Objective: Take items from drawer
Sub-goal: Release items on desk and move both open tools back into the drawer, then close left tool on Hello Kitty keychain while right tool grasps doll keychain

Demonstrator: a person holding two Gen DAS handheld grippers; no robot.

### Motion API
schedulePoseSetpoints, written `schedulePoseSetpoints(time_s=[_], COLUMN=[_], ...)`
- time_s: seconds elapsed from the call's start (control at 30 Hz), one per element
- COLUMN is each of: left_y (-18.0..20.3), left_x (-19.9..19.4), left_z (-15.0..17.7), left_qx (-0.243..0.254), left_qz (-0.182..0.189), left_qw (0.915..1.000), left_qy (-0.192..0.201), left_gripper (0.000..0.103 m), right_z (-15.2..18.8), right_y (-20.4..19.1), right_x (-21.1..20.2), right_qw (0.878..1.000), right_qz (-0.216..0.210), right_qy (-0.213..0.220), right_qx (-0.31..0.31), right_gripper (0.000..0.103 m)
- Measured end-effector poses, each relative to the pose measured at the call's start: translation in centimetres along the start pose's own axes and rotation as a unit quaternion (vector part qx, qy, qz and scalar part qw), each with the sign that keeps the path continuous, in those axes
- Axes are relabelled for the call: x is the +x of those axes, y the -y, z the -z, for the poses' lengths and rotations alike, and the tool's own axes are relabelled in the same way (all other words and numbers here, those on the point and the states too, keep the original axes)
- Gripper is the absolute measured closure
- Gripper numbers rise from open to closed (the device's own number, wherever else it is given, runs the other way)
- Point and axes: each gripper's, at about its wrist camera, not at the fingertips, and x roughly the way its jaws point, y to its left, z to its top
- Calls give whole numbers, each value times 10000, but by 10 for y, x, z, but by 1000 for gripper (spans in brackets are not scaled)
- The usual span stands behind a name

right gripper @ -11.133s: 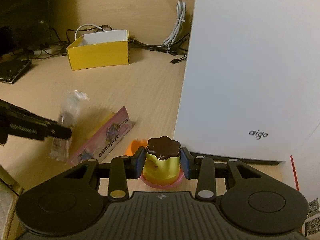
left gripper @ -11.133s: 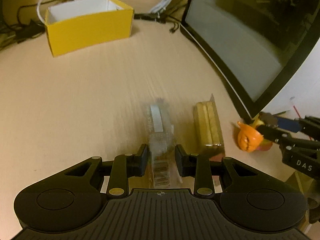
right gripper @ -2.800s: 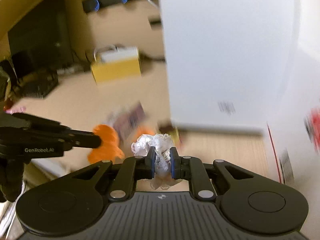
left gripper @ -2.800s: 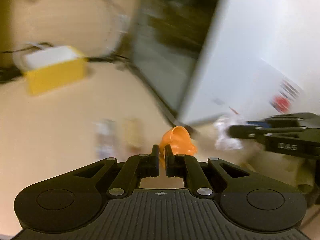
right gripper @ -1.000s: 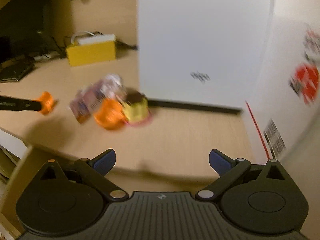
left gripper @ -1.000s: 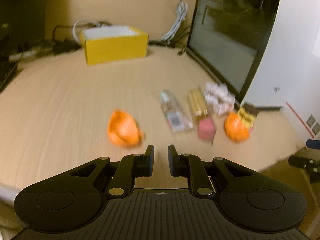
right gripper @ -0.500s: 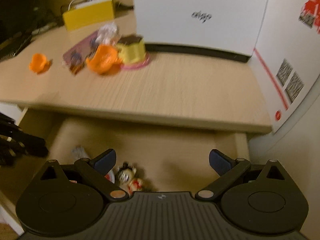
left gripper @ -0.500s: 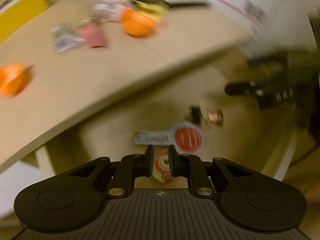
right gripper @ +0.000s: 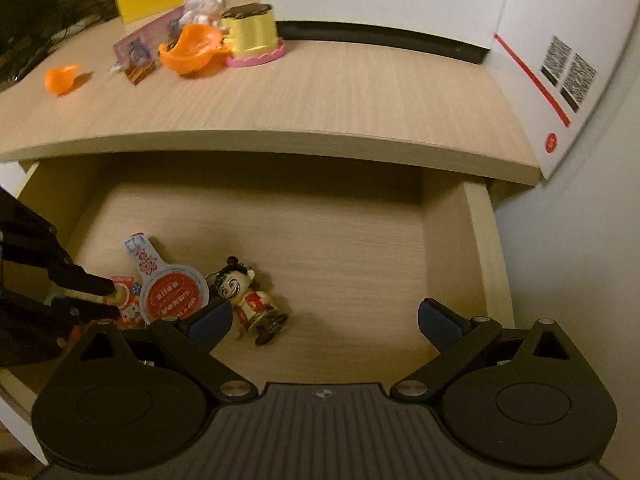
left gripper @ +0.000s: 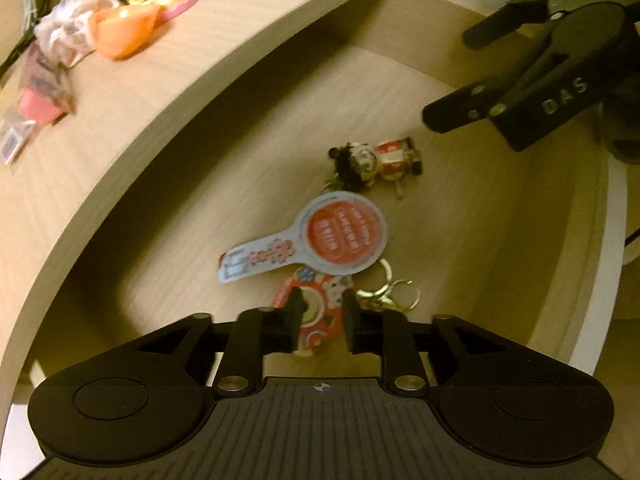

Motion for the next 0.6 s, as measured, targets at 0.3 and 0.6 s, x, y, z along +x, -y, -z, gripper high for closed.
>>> schedulePoseSetpoints(time_s=[0.3,0.6], left_y=[4,-8], left_x=[-2,8], left_z=[-1,0], left_qx=[165,263], left_qz=[224,23], left_qw=[9996,9995], left_qy=[78,-169], left_gripper=[58,56], right_z=[2,1], right_y=[-1,-2], right_x=[-2,-1], right_qw=[10000,10000], right_qz=[28,-25], right_qy=[40,-20], right_qx=[50,-12], right_gripper=[4,4])
